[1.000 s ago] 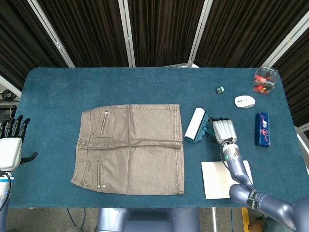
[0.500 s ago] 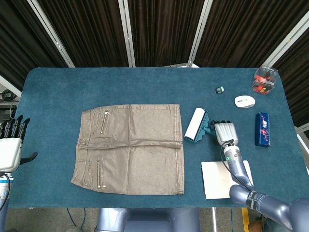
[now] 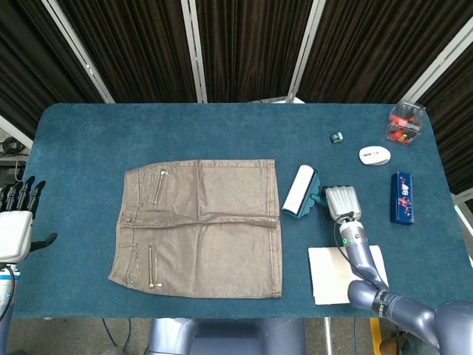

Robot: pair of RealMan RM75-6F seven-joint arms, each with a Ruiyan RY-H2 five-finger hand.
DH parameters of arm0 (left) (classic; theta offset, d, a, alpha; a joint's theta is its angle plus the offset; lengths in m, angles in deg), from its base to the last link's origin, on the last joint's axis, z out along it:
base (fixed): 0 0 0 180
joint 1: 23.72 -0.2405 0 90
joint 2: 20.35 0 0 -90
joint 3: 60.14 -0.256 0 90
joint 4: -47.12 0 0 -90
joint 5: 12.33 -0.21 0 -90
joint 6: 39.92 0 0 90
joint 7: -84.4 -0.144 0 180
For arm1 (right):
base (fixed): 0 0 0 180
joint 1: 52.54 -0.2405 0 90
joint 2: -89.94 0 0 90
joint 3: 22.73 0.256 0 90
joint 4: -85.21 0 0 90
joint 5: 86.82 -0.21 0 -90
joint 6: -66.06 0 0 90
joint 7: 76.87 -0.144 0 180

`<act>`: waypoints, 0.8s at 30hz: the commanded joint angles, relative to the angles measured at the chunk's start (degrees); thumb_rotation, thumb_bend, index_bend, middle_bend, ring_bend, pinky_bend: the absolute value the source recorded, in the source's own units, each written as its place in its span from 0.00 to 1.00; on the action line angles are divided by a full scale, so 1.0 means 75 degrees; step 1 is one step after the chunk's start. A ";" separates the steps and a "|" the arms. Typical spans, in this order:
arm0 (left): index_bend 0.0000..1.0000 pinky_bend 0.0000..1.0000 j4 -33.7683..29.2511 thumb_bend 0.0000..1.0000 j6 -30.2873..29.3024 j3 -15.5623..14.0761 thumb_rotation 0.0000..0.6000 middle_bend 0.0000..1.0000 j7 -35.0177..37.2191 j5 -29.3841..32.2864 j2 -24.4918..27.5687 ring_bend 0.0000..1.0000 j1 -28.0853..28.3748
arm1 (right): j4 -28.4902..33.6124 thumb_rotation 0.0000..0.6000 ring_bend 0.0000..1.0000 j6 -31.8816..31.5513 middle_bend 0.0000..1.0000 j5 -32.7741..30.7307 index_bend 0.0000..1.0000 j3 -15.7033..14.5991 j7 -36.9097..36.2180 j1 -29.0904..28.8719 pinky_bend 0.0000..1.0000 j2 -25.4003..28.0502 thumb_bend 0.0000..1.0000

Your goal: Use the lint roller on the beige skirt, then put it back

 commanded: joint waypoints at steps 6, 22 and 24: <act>0.00 0.00 0.0004 0.00 0.0045 -0.0011 1.00 0.00 0.0003 0.0028 0.0001 0.00 0.0016 | 0.0078 1.00 0.54 -0.0383 0.63 0.0729 0.57 -0.0163 -0.0389 0.0115 0.55 0.0206 0.64; 0.00 0.00 -0.0109 0.00 0.0035 -0.0052 1.00 0.00 0.0170 -0.0077 0.0109 0.00 0.0004 | 0.2070 1.00 0.54 -0.0549 0.63 0.2517 0.57 -0.0445 -0.1918 0.0244 0.55 0.2450 0.74; 0.00 0.00 -0.0106 0.00 0.0039 -0.0050 1.00 0.00 0.0184 -0.0075 0.0115 0.00 0.0007 | 0.2298 1.00 0.54 -0.0427 0.63 0.2777 0.57 -0.0420 -0.2097 0.0093 0.55 0.2672 0.74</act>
